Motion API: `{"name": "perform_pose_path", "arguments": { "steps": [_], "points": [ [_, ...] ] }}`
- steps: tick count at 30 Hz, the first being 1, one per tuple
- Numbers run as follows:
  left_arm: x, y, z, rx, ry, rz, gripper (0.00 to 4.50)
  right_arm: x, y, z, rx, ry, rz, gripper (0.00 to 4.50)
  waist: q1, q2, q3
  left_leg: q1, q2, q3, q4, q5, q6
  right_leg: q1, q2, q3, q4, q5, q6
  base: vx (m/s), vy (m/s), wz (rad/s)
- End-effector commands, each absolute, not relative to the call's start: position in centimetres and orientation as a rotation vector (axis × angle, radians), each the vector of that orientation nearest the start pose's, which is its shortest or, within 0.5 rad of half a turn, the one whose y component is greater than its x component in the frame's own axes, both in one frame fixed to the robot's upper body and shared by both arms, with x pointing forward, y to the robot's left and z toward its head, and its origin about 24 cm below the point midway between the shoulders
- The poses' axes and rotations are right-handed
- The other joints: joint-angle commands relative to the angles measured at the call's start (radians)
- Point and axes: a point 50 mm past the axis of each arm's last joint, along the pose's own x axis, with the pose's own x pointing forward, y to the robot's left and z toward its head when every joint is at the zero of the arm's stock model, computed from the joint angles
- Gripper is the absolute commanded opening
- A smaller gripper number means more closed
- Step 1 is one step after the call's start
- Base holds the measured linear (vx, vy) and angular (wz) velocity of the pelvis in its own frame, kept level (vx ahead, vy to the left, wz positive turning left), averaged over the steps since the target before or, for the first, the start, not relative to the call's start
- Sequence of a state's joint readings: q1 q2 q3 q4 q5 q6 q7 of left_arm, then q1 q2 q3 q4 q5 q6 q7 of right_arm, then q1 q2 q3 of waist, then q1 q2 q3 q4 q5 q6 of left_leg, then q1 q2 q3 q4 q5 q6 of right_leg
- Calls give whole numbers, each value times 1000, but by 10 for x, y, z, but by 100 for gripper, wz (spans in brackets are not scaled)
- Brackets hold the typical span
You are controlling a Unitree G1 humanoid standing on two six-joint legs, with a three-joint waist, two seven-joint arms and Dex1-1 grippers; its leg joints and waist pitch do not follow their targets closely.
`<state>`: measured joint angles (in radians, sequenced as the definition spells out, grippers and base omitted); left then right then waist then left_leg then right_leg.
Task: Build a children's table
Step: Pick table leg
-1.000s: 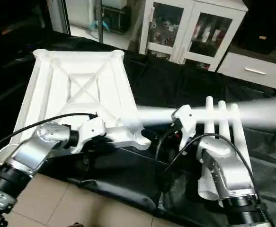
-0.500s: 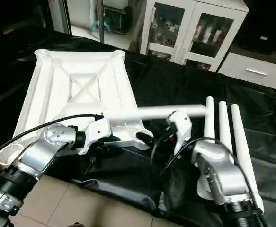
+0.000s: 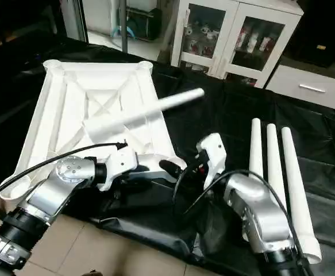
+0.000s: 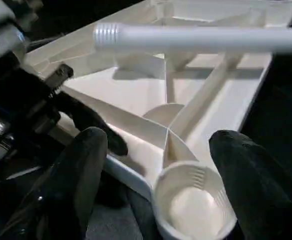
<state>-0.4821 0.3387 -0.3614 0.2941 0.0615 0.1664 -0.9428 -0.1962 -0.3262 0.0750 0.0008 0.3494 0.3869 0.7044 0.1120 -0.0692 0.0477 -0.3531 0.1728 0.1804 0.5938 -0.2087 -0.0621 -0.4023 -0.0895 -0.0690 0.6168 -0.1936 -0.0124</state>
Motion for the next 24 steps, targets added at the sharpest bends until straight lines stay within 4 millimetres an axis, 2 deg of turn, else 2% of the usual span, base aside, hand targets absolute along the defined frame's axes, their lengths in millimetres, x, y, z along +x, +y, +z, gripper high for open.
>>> {"name": "perform_pose_path", "arguments": {
  "steps": [1, 6, 8, 9, 10, 13, 14, 15, 16, 17, 19, 21, 24],
  "points": [
    [303, 96, 70, 488, 236, -1198, 207, 272, -150, 70, 52, 197, 814, 356, 0, 5, -56, 6, 61, -20, -76, -118, 22, 52, -70, 53, -60, -67, -205, 0, 0, 0],
    [308, 97, 84, 447, 196, -1189, 252, 272, -151, 68, 50, 202, 803, 356, -1, 5, -56, 7, 59, -19, -74, -106, 26, 52, -67, 52, -58, -54, -206, 0, 0, 0],
    [310, 98, 85, 460, 187, -1172, 258, 272, -152, 68, 51, 200, 797, 356, -1, 12, -57, 7, 59, -20, -75, -110, 23, 52, -67, 52, -59, -53, -205, 0, 0, 0],
    [311, 98, 85, 461, 182, -1165, 270, 272, -152, 68, 51, 199, 795, 356, -2, 10, -57, 8, 59, -20, -74, -111, 21, 53, -66, 52, -59, -47, -204, 0, 0, 0],
    [316, 98, 90, 463, 146, -1119, 285, 271, -151, 69, 53, 196, 791, 356, -1, 14, -58, 7, 59, -20, -74, -111, 20, 53, -66, 52, -57, -36, -207, 0, 0, 0],
    [320, 98, 95, 459, 119, -1075, 304, 271, -151, 69, 54, 194, 787, 356, -1, 11, -58, 7, 59, -20, -73, -108, 21, 55, -66, 52, -56, -21, -212, 0, 0, 0],
    [328, 100, 102, 445, 92, -993, 324, 271, -152, 69, 55, 193, 782, 356, -1, 9, -58, 7, 59, -20, -73, -108, 22, 55, -66, 52, -56, -19, -213, 0, 0, 0],
    [347, 108, 118, 406, 66, -820, 324, 272, -152, 69, 55, 192, 771, 356, -2, 10, -58, 6, 59, -20, -72, -114, 20, 55, -65, 52, -56, -21, -213, 0, 0, 0],
    [347, 108, 118, 406, 66, -820, 332, 272, -152, 69, 55, 192, 771, 356, 1, 11, -59, 12, 58, -20, -70, -130, 18, 52, -66, 51, -60, -37, -213, 0, 0, 0],
    [357, 113, 127, 404, 57, -747, 339, 273, -152, 69, 51, 194, 761, 356, 0, 6, -57, 3, 58, -23, -74, -125, 18, 60, -69, 50, -61, -55, -205, 0, 0, 0],
    [366, 119, 135, 440, 49, -691, 359, 274, -152, 69, 46, 196, 754, 356, 0, 6, -58, 7, 55, -22, -72, -130, 15, 55, -65, 50, -63, -74, -193, 0, 0, 0],
    [377, 131, 140, 500, 63, -608, 359, 274, -153, 68, 36, 202, 746, 356, -3, 5, -58, 4, 54, -24, -72, -112, 19, 57, -65, 50, -62, -69, -177, 0, 0, 0],
    [387, 146, 141, 571, 101, -524, 389, 274, -153, 68, 23, 208, 740, 356, -4, 7, -61, 5, 52, -24, -69, -91, 24, 56, -62, 49, -59, -43, -168, 0, 0, 0]
  ]
}}
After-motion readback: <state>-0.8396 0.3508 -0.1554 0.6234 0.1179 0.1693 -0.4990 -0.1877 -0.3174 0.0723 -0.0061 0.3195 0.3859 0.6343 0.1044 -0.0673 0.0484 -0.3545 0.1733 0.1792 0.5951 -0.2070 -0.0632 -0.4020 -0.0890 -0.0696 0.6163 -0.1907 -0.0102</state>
